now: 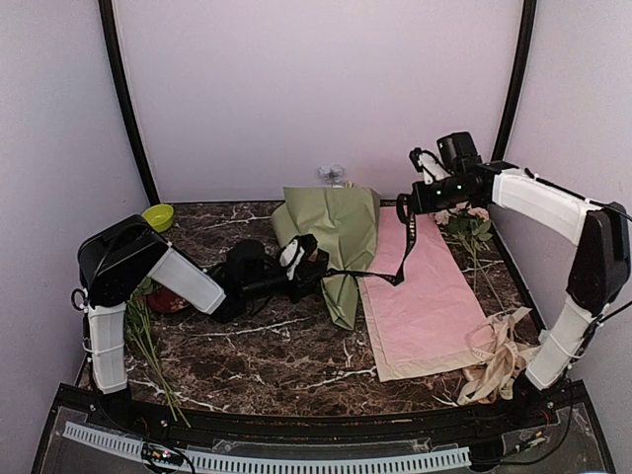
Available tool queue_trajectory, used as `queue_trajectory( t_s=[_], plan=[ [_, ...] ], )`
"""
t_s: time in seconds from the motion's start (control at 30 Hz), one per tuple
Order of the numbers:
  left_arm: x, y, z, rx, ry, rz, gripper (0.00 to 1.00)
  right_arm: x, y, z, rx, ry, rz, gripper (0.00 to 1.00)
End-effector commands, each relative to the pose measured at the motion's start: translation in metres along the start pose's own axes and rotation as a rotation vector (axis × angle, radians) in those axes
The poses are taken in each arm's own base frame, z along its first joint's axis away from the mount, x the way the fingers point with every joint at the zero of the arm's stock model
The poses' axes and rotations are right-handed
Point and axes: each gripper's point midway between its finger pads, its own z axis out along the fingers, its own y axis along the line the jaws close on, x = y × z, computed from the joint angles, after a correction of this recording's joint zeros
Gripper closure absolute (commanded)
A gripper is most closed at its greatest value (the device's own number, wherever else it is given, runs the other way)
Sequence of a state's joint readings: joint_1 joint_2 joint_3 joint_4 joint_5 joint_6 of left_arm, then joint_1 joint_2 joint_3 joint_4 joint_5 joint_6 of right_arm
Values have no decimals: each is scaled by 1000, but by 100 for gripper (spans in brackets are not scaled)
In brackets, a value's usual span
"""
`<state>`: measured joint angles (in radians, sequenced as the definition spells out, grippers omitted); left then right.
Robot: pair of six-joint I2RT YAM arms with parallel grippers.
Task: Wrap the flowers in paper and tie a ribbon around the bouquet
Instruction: Cross the half-tied ribbon over the folded bouquet.
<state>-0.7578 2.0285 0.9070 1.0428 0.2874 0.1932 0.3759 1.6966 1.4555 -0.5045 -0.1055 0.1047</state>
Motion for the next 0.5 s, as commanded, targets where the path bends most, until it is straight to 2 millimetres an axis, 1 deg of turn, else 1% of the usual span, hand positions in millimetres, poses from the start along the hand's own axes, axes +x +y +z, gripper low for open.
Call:
queue_trajectory(
  t_s=[0.0, 0.1, 0.13, 0.2, 0.27, 0.33, 0.4, 0.47],
  plan=[
    [-24, -4, -7, 4, -46, 38, 100, -86, 99, -49, -327, -293, -139, 100],
    [-26, -7, -7, 13, -52, 44, 100, -114, 170, -54, -445, -377, -256, 100],
    [-26, -8, -6, 16, -53, 47, 100, -120, 196, -53, -496, -396, -283, 100],
    [-26, -10, -6, 20, -51, 57, 100, -127, 242, -46, -602, -410, -303, 100],
    [-27, -12, -7, 20, -49, 69, 100, -130, 284, -38, -692, -403, -317, 100],
    [-27, -14, -8, 20, -48, 76, 100, -128, 317, -28, -732, -386, -336, 100],
    [-27, -16, -9, 20, -48, 77, 100, -124, 339, -19, -743, -373, -349, 100],
    [-25, -18, -11, 25, -45, 77, 100, -116, 355, -14, -767, -361, -353, 100]
  ],
)
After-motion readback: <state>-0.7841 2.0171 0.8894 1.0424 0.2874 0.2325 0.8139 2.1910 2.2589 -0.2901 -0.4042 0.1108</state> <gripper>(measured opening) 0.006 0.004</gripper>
